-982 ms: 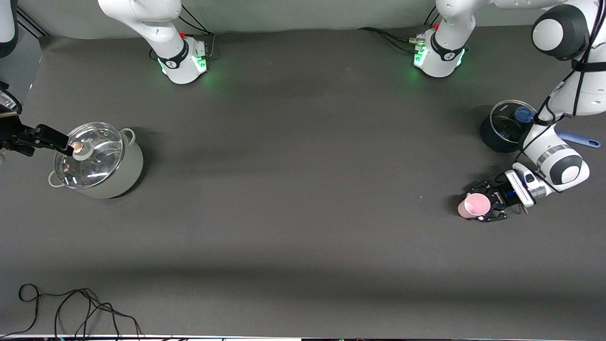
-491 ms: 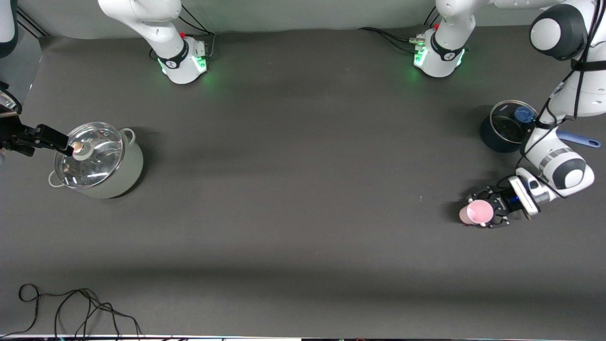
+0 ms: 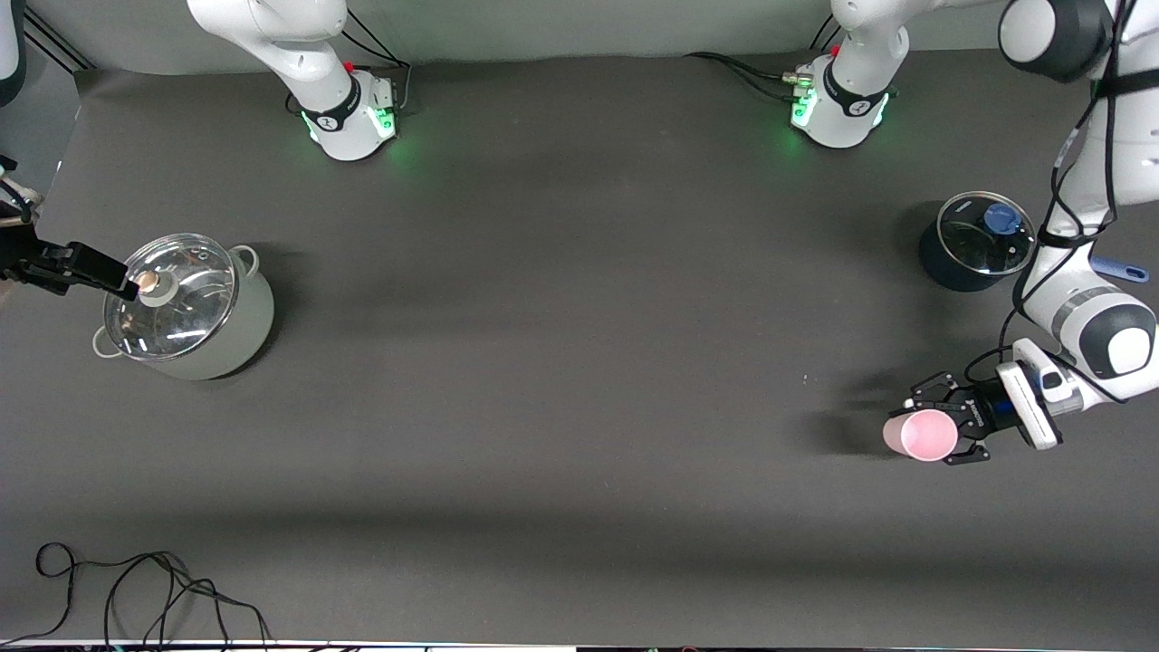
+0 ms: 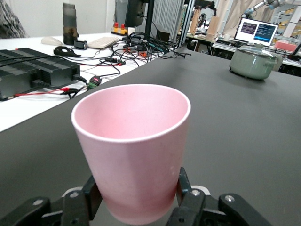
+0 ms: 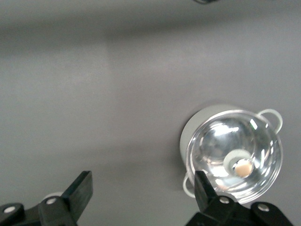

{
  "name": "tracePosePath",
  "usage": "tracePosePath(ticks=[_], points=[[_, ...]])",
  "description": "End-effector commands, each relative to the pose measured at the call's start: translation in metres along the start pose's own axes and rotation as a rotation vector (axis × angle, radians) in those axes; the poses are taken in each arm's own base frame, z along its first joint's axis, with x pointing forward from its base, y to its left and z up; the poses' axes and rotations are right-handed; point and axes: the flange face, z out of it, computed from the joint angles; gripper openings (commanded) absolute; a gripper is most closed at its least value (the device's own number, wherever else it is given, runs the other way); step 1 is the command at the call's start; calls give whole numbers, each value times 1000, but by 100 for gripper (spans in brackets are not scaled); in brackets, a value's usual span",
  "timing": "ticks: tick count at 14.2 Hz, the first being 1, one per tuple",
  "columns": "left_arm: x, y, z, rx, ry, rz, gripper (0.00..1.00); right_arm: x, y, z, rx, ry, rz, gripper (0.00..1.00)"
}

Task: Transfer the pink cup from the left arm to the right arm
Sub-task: 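Carry the cup with the left gripper while the right gripper approaches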

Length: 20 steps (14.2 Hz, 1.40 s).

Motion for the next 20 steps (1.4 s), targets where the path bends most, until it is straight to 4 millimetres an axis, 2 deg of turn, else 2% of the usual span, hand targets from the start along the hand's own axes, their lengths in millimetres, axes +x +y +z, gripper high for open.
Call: tracePosePath(ticks=[1, 2, 5, 8, 10, 15, 20], points=[[69, 40, 26, 15, -77, -87, 51, -4, -12, -6, 24, -10, 146, 95], [90, 56, 38, 18, -95, -109, 51, -5, -20, -7, 58, -18, 222, 95], [138, 116, 68, 23, -128, -121, 48, -13, -71, -3, 86, -53, 419, 95], [195, 167, 123, 36, -161, -190, 48, -33, -143, -9, 116, -69, 545, 95], [231, 207, 163, 71, -149, -184, 48, -44, -183, -18, 173, -103, 657, 95], [277, 284, 214, 27, -140, -76, 48, -65, -284, -21, 192, -147, 845, 92], [302, 361, 264, 74, -156, 45, 47, -89, -374, -25, 247, -204, 1014, 92]])
